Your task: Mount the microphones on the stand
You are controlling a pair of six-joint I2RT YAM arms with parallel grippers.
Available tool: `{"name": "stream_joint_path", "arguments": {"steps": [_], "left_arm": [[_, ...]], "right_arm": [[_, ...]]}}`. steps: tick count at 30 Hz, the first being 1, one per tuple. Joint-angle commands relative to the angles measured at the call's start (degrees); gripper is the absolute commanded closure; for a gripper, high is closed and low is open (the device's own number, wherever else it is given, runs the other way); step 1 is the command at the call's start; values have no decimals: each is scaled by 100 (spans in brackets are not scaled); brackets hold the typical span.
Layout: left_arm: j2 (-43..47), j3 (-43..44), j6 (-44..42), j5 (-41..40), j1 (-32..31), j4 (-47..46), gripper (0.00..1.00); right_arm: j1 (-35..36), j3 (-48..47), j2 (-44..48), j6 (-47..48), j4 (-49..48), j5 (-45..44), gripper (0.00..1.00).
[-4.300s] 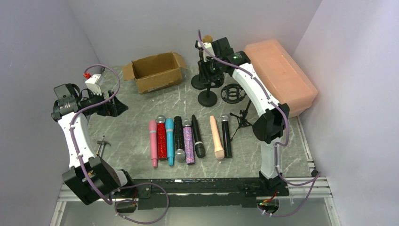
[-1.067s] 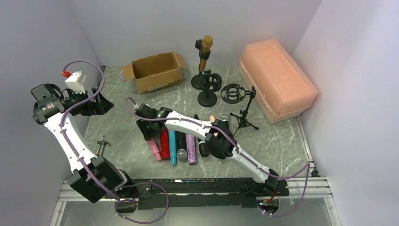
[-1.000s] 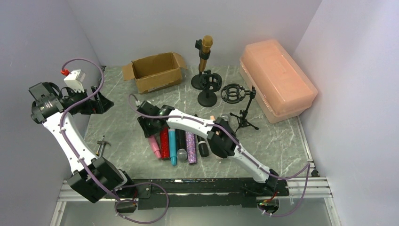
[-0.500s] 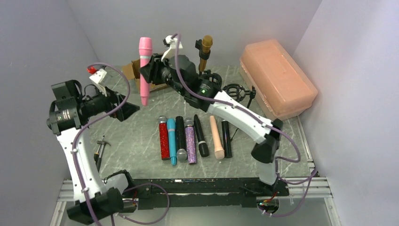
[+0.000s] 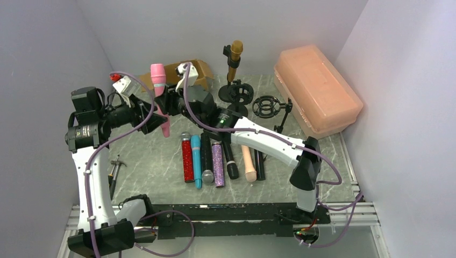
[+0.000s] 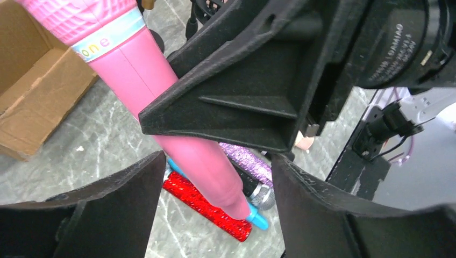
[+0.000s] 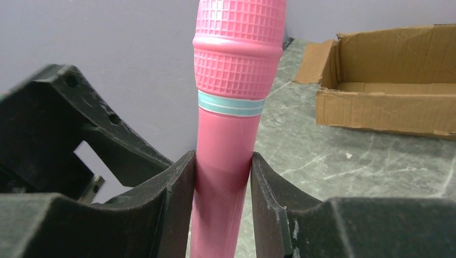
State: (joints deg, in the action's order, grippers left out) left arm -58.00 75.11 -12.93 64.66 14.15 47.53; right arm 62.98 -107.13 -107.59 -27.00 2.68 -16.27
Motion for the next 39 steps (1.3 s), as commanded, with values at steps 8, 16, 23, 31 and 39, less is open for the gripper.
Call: {"name": "stream_joint_path", "arguments": {"steps": [8,16,23,31,39], "left_arm": [[193,-555,371,-277,-36,-719,15],[268,-695,602,-397,-35,-925,46],[187,-808,630,-308,-40,-904,65],[290,-774,213,-30,-41,-672,100],[362,-685,-64,299,-35,-500,100]], "right_arm": [[199,219,402,113,-993,-108,100],[345,432,527,274,-1210,-214,100],[342,535,589,48,-1279,76,98],[52,15,466,-376,-567,858,38],[-181,-980,17,-587,373,1559,29]]}}
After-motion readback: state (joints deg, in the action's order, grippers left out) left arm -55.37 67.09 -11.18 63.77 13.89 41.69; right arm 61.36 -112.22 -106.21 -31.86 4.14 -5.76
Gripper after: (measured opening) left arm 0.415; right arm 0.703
